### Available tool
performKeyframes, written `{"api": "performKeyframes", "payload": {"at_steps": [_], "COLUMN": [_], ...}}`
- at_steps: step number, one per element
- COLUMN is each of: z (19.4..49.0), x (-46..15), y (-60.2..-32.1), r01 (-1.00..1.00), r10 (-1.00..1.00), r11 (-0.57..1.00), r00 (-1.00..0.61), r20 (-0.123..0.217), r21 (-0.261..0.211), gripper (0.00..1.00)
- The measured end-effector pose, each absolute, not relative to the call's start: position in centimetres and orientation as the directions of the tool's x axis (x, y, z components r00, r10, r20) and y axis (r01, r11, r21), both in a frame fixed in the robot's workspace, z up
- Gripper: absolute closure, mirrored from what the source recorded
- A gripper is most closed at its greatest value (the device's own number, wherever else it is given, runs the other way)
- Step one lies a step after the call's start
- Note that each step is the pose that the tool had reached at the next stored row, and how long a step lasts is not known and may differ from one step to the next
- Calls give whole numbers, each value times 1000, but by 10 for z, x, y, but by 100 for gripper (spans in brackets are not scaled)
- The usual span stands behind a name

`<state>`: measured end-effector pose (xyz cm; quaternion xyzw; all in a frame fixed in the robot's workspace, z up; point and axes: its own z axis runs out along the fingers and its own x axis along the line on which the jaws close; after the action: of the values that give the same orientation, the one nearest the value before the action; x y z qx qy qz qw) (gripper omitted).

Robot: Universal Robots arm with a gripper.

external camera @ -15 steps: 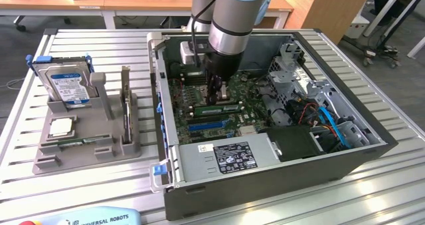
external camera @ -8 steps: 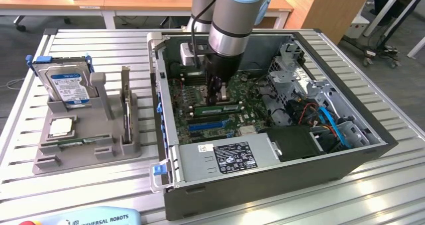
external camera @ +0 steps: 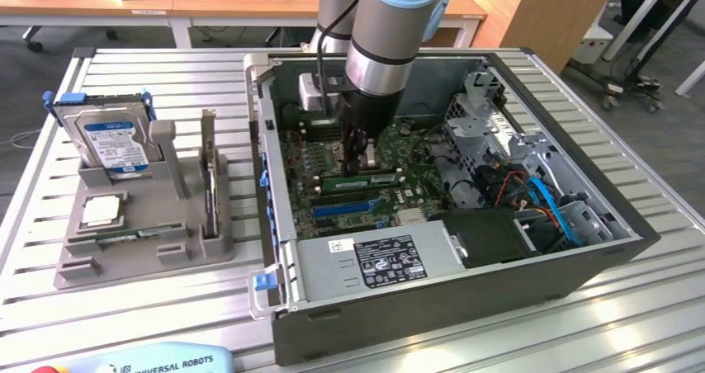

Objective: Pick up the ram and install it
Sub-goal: 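Press down the ram until it locks into place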

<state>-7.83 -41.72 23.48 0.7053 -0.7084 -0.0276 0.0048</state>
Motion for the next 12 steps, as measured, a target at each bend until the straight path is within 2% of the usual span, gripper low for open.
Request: {"api": "performKeyframes", "payload": {"at_steps": [12], "z": [230], "x": [-78], "y": [-417], "r01": [-999], "r10": [-999], "r11": [3], "r00": [-5], "r20": [-34], "r21": [46], "gripper": [90]}}
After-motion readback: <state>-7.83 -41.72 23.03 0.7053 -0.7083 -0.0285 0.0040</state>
